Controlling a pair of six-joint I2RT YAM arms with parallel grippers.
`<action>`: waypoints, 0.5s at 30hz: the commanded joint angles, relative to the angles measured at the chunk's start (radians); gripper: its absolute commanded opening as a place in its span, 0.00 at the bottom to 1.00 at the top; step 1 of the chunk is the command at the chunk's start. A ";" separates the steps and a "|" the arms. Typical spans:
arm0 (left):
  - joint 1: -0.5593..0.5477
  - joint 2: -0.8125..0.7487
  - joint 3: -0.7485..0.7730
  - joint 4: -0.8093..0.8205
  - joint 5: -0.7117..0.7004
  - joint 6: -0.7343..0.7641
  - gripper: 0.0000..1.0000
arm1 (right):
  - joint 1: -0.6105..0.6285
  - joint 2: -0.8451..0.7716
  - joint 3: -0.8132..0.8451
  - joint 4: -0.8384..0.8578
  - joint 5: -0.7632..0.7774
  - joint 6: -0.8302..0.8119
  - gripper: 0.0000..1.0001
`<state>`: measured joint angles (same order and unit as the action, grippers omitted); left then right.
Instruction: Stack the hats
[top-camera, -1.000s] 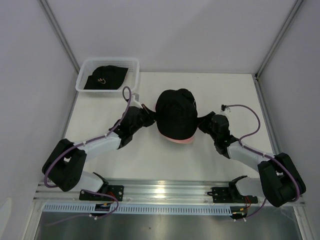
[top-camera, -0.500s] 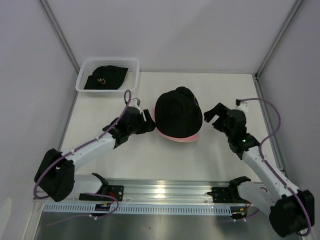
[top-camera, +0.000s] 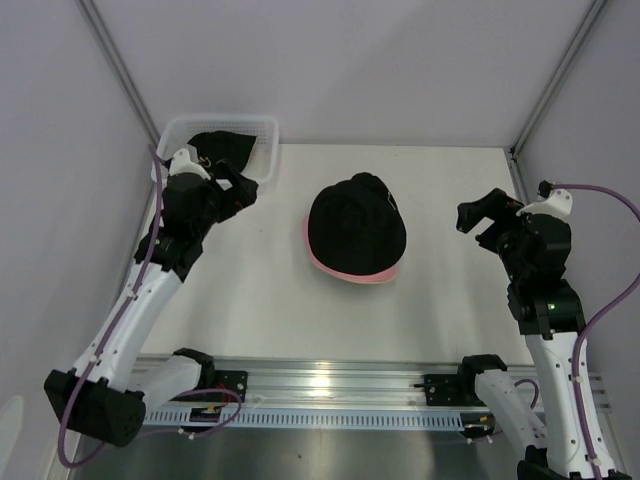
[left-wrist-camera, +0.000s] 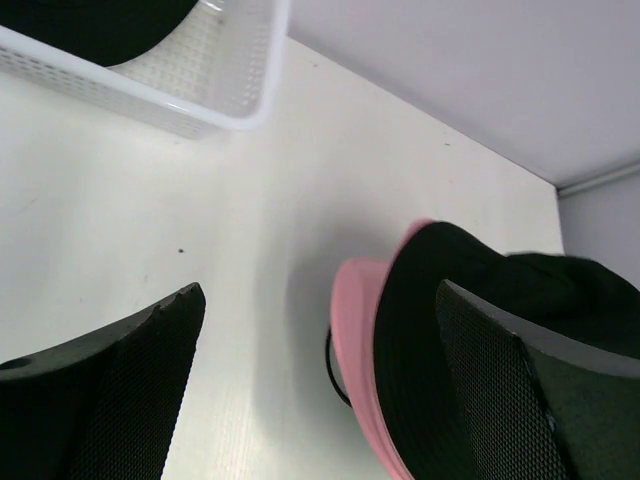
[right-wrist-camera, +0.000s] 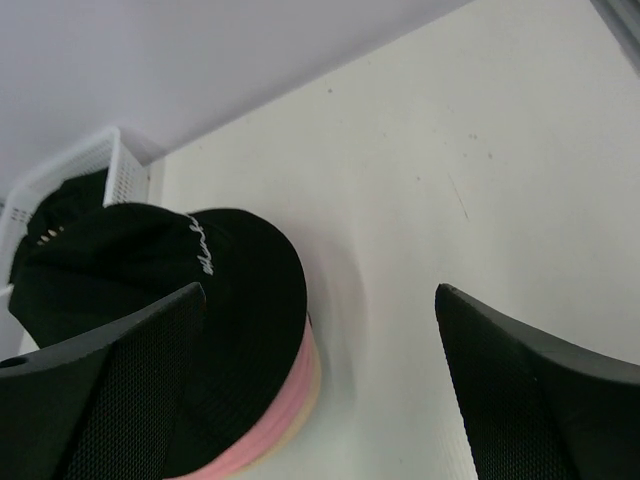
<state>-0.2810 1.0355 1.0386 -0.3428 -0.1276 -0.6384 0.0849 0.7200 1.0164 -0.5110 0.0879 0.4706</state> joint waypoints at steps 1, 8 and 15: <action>0.071 0.109 0.076 0.004 0.043 -0.026 1.00 | -0.005 -0.030 0.050 -0.100 -0.014 -0.075 0.99; 0.141 0.238 0.168 0.053 0.069 -0.040 0.99 | -0.005 -0.114 0.061 -0.113 0.010 -0.116 0.99; 0.141 0.330 0.241 -0.008 0.040 0.009 1.00 | -0.005 -0.146 0.007 -0.118 0.001 -0.144 0.99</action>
<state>-0.1471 1.3430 1.2251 -0.3393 -0.0910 -0.6514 0.0826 0.5716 1.0359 -0.6216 0.0910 0.3641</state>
